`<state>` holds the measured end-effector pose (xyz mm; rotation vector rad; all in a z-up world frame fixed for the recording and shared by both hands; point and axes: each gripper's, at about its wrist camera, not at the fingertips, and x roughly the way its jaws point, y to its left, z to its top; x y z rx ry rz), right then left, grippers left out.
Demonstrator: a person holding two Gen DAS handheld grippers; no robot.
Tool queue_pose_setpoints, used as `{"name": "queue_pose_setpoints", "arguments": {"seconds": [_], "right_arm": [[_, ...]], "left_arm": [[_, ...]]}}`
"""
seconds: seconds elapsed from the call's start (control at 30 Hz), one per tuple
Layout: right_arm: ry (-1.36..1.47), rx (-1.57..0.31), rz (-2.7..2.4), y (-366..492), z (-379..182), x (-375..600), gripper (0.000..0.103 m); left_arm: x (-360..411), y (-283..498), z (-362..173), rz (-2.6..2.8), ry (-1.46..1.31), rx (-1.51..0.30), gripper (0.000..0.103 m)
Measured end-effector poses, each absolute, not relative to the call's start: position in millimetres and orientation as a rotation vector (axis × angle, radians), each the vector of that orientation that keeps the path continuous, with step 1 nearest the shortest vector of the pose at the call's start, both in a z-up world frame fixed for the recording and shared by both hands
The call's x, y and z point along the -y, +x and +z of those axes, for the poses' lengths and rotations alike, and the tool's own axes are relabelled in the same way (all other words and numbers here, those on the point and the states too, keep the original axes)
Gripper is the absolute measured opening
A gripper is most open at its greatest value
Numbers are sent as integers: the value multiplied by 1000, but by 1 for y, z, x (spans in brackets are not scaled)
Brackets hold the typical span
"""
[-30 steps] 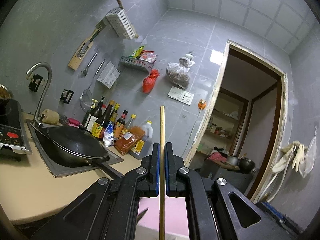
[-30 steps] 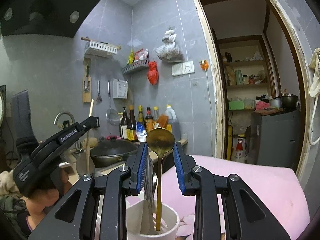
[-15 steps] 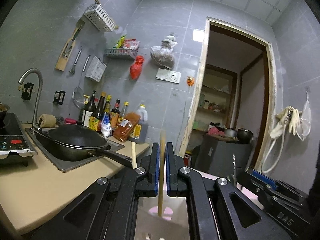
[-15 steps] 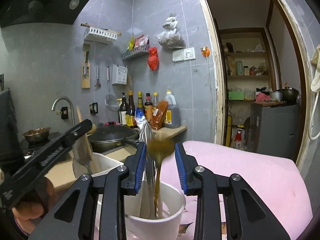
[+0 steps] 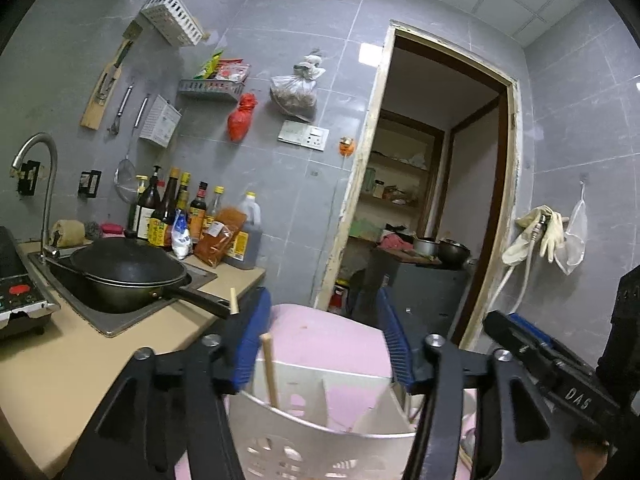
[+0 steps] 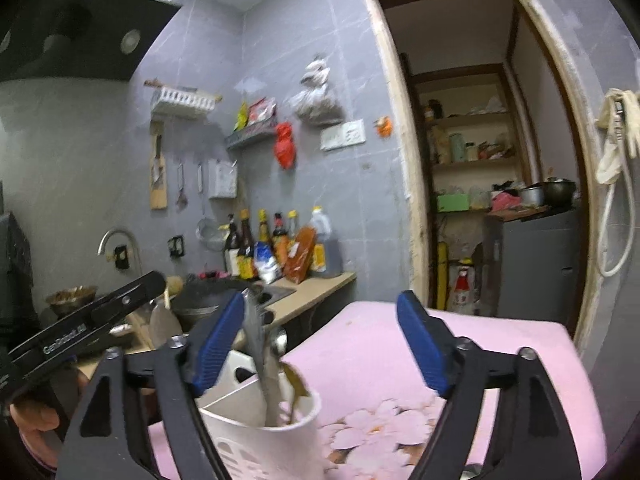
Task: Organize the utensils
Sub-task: 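Open the left tool releasing the chopstick while the right tool releases the gold spoon, then move both tools back down toward the last chopstick and silver spoons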
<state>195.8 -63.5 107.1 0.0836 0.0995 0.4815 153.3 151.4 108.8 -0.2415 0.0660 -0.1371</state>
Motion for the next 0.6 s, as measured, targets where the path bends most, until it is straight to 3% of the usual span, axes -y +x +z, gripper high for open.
{"name": "queue_pose_setpoints", "arguments": {"seconds": [0.13, 0.27, 0.6], "right_arm": [[98, -76, 422, 184, 115, 91, 103], [67, -51, 367, 168, 119, 116, 103], [-7, -74, 259, 134, 108, 169, 103]], "left_arm": [[-139, 145, 118, -139, -228, -88, 78], [-121, 134, 121, -140, -187, -100, 92], [-65, 116, 102, -185, -60, -160, 95]]}}
